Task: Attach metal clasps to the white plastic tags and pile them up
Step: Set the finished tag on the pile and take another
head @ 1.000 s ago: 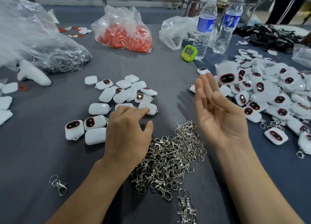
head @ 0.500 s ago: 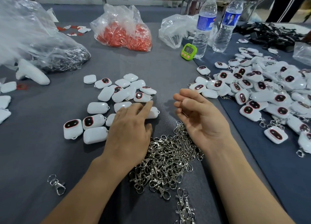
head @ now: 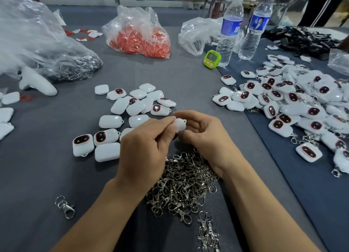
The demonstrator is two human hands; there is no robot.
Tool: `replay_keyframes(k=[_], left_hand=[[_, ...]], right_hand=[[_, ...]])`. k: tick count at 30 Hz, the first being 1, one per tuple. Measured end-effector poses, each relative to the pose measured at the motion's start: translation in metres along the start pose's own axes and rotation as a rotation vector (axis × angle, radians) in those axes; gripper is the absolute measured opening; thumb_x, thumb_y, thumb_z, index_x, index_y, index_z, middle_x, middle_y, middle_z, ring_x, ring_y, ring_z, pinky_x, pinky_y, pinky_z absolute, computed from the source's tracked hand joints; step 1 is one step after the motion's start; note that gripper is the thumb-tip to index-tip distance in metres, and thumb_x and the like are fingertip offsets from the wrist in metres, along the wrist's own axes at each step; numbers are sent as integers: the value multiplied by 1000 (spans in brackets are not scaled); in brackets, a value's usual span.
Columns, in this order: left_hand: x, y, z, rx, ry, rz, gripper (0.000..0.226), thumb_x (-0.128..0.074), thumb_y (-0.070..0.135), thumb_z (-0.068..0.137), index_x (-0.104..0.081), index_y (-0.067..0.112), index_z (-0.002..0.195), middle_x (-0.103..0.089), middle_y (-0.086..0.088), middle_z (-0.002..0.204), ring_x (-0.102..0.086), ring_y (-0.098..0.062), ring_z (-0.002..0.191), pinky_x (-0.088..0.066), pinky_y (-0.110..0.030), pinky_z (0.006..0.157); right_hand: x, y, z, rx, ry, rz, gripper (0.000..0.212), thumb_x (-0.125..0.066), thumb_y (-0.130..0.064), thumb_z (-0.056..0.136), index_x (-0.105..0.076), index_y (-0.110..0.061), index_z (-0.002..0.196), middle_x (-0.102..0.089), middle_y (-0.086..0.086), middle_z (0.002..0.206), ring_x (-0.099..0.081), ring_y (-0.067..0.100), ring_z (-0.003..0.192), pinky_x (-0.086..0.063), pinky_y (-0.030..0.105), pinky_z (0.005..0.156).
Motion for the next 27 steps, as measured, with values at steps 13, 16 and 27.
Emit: replay_keyframes(k=[13, 16, 27], left_hand=[[-13, -17, 1, 242, -319, -22, 42, -74, 46, 80, -70, 40, 122, -69, 26, 86, -63, 5, 84, -46, -8, 77], [-28, -10, -6, 153, -616, 28, 45, -69, 61, 77, -71, 44, 119, -64, 25, 105, -59, 4, 97, -46, -17, 87], [-21, -18, -5, 285, -377, -107, 12, -87, 34, 74, -81, 39, 83, -72, 28, 76, -67, 3, 71, -46, -10, 64]], right_hand=[[24, 2, 4, -177, 338, 554, 15, -53, -4, 98, -65, 5, 100, -75, 19, 83, -75, 23, 68, -59, 27, 54], [30, 0, 2, -140, 379, 431, 5, -59, 1, 91, -62, -3, 92, -74, 13, 77, -66, 17, 56, -51, 20, 49], [28, -6, -3, -38, 370, 64, 11, -72, 1, 76, -69, -7, 83, -63, 18, 76, -46, 10, 47, -36, 16, 42]])
Point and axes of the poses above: each hand's wrist, its own z-axis towards the middle knuckle, its own x-axis out of the back of the hand, y = z × x, the point moved 5 cm from there along z, towards the middle knuckle
